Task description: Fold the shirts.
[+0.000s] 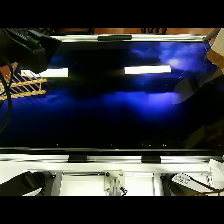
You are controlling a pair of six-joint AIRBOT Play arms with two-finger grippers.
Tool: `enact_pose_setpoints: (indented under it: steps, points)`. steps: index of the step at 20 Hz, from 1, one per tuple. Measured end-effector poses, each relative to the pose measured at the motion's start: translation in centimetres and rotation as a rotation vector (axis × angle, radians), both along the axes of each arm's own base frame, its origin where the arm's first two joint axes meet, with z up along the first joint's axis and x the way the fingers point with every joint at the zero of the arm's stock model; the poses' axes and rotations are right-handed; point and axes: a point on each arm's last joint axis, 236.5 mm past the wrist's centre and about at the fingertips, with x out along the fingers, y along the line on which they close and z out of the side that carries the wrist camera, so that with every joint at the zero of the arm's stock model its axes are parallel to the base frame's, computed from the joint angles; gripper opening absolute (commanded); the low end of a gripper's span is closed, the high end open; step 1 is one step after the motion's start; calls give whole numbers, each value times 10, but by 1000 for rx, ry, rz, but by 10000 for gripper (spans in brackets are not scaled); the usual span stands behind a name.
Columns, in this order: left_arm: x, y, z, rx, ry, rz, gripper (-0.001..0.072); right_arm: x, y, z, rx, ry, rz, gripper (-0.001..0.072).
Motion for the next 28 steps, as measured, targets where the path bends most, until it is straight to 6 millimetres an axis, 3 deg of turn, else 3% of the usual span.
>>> enact_pose_setpoints:
  steps: [8, 17, 24, 28]
  points:
    - [2, 1, 2, 1, -13, 5, 533, 14, -3, -6, 10, -29, 42, 66]
    - [9, -1, 25, -43, -102, 3, 533, 56, 43, -4, 92, -47, 136, 66]
    - [13, 10, 13, -15, -61, 36, 534, 87, 78, -9, 130, -12, 193, 66]
    - [13, 15, 6, 2, -31, 49, 534, 107, 77, -20, 123, 5, 221, 66]
